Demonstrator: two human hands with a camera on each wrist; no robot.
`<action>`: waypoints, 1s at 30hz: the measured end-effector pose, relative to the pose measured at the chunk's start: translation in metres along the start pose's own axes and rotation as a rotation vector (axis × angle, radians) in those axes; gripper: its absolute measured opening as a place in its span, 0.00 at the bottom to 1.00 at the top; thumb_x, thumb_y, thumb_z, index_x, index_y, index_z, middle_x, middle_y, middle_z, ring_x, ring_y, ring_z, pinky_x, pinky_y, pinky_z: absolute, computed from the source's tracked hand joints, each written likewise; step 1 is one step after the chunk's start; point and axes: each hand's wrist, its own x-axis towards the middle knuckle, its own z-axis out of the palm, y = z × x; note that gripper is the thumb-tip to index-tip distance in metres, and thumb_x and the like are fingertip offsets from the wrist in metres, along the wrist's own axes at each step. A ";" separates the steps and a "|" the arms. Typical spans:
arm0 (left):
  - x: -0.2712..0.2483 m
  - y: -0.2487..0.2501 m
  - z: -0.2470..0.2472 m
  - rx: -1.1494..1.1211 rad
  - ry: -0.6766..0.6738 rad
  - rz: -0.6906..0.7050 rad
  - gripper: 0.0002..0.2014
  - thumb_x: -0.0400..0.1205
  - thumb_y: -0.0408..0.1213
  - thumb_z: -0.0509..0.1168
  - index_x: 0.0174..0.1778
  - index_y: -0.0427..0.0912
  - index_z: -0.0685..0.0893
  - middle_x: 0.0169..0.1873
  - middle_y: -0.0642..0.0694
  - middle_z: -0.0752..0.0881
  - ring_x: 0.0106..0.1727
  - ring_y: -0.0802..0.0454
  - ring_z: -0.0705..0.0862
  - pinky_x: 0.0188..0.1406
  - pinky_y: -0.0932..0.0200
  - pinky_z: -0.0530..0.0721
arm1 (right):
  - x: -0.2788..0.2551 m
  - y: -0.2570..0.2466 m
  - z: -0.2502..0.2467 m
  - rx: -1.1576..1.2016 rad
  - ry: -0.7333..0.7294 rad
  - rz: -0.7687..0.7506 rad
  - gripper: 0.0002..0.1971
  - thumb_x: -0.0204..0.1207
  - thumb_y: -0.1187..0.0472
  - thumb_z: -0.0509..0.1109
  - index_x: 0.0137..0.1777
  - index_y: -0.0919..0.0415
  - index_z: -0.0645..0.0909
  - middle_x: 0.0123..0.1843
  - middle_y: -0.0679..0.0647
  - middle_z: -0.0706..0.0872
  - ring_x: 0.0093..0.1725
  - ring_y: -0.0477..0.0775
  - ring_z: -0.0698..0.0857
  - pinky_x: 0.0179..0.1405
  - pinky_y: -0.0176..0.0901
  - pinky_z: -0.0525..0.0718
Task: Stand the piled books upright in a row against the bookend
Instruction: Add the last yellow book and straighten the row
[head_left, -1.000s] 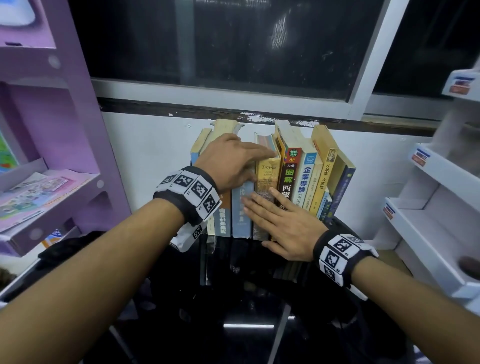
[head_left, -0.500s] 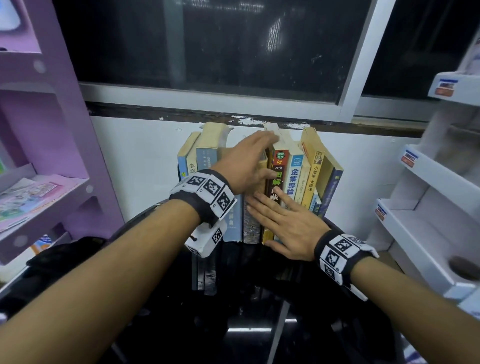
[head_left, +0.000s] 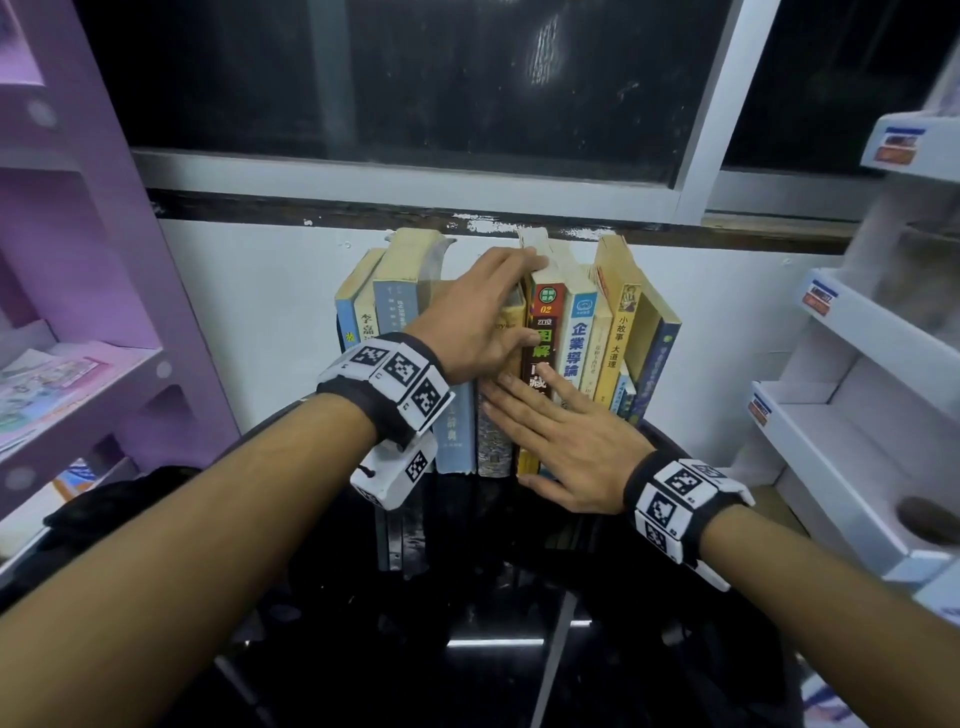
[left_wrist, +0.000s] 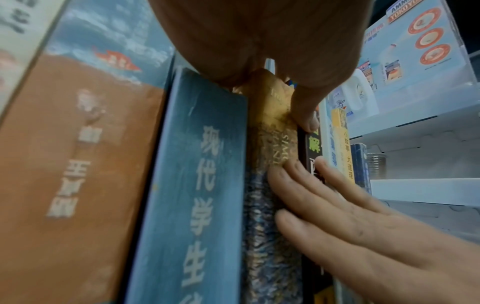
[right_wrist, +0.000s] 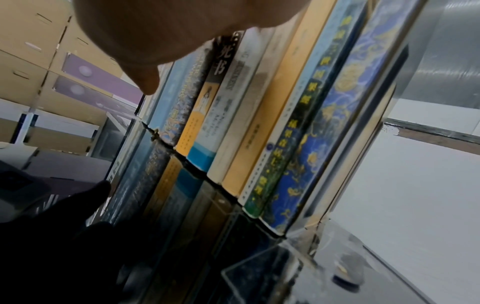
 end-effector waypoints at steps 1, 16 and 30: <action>-0.001 0.001 0.000 0.012 0.002 0.000 0.32 0.78 0.38 0.71 0.77 0.41 0.66 0.73 0.43 0.70 0.73 0.49 0.73 0.72 0.51 0.76 | -0.003 0.000 -0.003 0.004 0.002 0.001 0.39 0.81 0.41 0.54 0.85 0.64 0.50 0.86 0.61 0.48 0.85 0.59 0.45 0.82 0.65 0.45; 0.032 0.030 0.009 0.291 -0.096 0.019 0.35 0.80 0.50 0.66 0.81 0.50 0.61 0.80 0.49 0.66 0.81 0.50 0.61 0.81 0.46 0.60 | -0.037 0.015 -0.002 0.020 -0.033 0.046 0.40 0.80 0.40 0.56 0.84 0.64 0.51 0.86 0.60 0.49 0.86 0.58 0.46 0.82 0.64 0.48; 0.034 0.028 0.008 0.273 -0.143 0.083 0.28 0.80 0.44 0.68 0.77 0.48 0.70 0.75 0.48 0.73 0.79 0.48 0.64 0.80 0.48 0.62 | -0.038 0.014 0.001 0.028 -0.033 0.046 0.40 0.81 0.39 0.53 0.85 0.64 0.49 0.86 0.60 0.46 0.86 0.58 0.43 0.83 0.63 0.45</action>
